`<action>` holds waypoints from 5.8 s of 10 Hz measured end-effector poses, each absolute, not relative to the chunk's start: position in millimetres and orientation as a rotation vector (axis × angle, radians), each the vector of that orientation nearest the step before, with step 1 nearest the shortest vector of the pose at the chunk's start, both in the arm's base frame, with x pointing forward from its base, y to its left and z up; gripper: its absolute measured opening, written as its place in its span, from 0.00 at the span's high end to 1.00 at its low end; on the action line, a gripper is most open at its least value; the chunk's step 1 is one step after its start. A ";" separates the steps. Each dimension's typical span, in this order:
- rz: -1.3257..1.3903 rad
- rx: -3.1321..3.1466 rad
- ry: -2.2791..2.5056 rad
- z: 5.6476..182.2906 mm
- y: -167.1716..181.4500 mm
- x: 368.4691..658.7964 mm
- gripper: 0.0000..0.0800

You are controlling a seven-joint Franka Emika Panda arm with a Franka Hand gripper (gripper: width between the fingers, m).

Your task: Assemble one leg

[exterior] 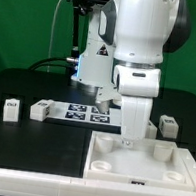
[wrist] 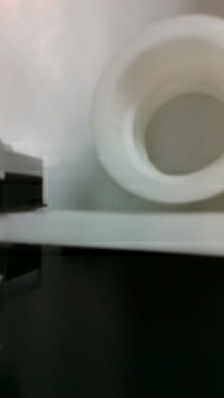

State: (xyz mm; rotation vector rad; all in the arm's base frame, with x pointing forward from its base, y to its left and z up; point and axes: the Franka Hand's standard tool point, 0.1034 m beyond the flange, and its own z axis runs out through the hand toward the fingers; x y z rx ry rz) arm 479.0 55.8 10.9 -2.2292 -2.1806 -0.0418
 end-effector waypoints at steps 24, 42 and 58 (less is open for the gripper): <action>-0.099 -3.005 -0.683 61.5 83.9 438.5 0.19; 0.714 -2.995 -0.165 56.7 161.6 393.9 0.19; 1.294 -2.832 -0.132 8.8 169.6 359.8 0.19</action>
Offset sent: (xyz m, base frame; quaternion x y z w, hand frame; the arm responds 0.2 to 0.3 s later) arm 0.0000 0.0000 0.0000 0.0000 0.0000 0.0000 1.0000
